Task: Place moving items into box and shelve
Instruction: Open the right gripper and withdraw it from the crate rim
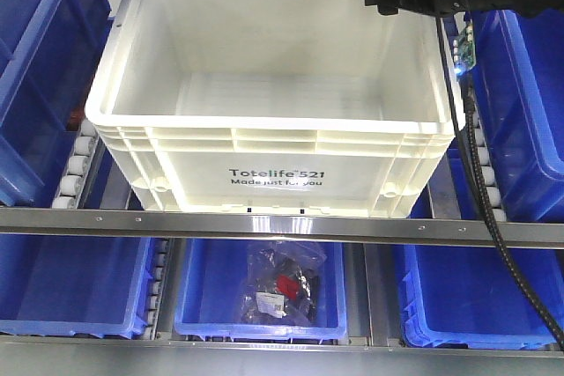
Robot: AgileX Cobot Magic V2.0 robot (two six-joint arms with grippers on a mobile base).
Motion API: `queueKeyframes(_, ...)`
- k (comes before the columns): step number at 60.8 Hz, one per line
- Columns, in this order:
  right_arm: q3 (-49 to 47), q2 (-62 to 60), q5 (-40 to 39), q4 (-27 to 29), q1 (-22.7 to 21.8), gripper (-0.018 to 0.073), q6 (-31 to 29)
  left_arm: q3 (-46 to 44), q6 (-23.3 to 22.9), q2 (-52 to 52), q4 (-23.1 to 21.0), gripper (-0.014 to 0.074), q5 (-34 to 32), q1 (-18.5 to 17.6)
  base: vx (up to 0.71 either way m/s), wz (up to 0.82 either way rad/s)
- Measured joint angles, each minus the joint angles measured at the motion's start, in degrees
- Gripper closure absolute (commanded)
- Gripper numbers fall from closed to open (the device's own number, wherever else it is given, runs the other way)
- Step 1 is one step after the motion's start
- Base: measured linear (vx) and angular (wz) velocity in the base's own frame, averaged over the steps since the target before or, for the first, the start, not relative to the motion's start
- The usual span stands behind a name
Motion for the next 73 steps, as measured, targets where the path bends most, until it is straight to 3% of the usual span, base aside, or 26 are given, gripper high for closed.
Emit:
queueKeyframes(47, 0.0, 0.0, 0.0, 0.0, 0.0, 0.0001, 0.0, 0.0, 0.2, -0.9, -1.5, 0.0603, 2.8, 0.0, 0.00, 0.00)
queueKeyframes(54, 0.0, 0.0, 0.1, -2.1, -0.2, 0.0008, -0.6, 0.0, 0.2, -0.9, -1.5, 0.0603, 2.8, 0.0, 0.00, 0.00)
queueKeyframes(73, 0.1, -5.4, 12.4, -1.0, -1.8, 0.0009, -0.6, 0.0, 0.2, -0.9, -1.5, 0.0603, 2.8, 0.0, 0.00, 0.00)
